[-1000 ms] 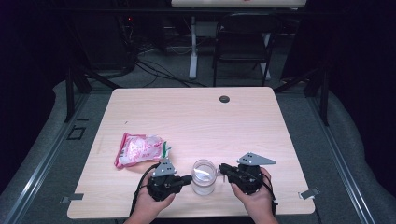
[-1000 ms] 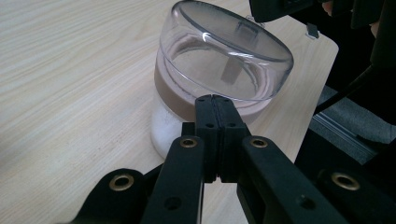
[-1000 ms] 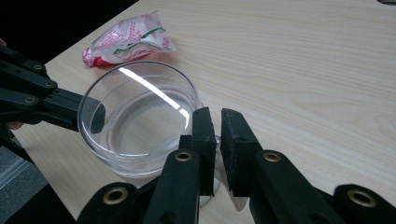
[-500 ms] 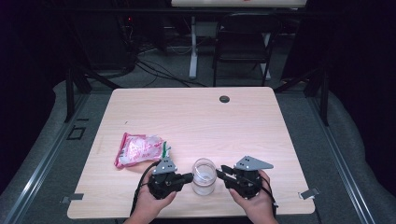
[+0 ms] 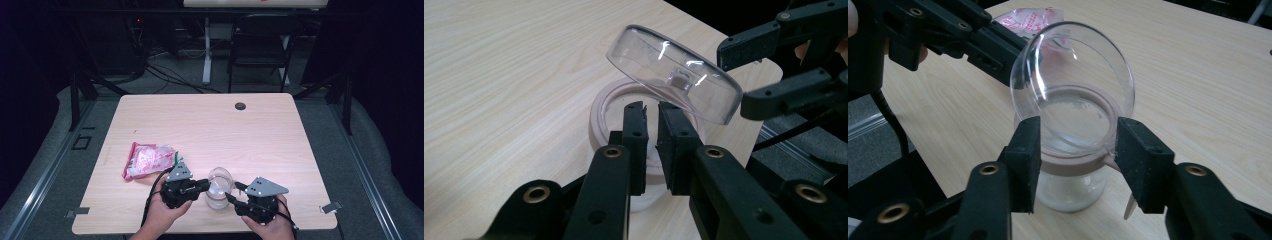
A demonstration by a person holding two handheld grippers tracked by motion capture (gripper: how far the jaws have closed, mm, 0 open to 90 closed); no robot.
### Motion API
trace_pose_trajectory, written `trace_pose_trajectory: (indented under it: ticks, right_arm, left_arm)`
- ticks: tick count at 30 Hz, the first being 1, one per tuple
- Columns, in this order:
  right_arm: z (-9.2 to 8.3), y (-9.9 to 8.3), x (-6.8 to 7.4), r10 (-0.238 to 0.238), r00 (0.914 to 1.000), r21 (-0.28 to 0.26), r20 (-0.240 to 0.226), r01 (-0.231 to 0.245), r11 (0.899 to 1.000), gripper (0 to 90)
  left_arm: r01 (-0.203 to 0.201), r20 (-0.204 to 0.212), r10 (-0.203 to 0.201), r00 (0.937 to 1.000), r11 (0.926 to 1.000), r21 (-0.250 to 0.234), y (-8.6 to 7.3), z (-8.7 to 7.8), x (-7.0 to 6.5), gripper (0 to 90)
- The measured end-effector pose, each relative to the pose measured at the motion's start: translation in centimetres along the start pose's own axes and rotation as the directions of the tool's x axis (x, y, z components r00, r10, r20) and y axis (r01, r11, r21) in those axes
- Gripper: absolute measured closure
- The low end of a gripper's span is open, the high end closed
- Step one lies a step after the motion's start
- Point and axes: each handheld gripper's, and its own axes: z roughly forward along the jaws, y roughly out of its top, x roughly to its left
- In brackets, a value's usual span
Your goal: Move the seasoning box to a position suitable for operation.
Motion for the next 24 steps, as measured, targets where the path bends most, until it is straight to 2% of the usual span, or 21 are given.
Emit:
trace_pose_trajectory:
  ticks: [6,7,13,14,16,19,24]
  right_arm:
    - [0.2,0.0,0.6,-0.029,0.9996,0.0,-0.001,0.029,1.0,48.8]
    - [0.3,0.0,0.7,-0.048,0.9988,-0.004,0.009,0.048,0.999,46.3]
    - [0.8,0.0,1.0,-0.065,0.9969,-0.008,0.044,0.066,0.998,45.1]
    - [1.0,0.0,1.0,-0.076,0.9948,-0.004,0.068,0.077,0.997,46.5]
    - [1.0,0.0,1.0,-0.079,0.9944,0.002,0.07,0.08,0.997,46.2]
    - [1.0,0.0,1.0,-0.073,0.9947,-0.006,0.073,0.074,0.997,46.8]
    - [0.9,0.0,1.0,-0.068,0.995,-0.014,0.073,0.069,0.998,48.4]
  left_arm:
    - [-0.018,0.002,0.018,0.9998,0.9998,-0.012,0.8,0.0,-0.3,77.7]
    - [-0.025,-0.003,0.025,0.9997,0.9996,-0.014,1.1,0.0,-0.4,77.1]
    - [-0.04,-0.007,0.04,0.9992,0.9991,-0.014,1.4,0.3,-0.5,73.0]
    - [-0.038,-0.009,0.038,0.9992,0.9992,-0.013,1.4,0.4,-0.5,71.2]
    - [-0.039,-0.013,0.038,0.9992,0.9992,-0.014,1.4,0.5,-0.4,70.4]
    - [-0.032,-0.02,0.032,0.9993,0.9992,-0.021,1.2,0.7,-0.2,64.4]
    - [-0.033,-0.04,0.032,0.9987,0.9994,-0.013,1.0,1.0,0.3,62.4]
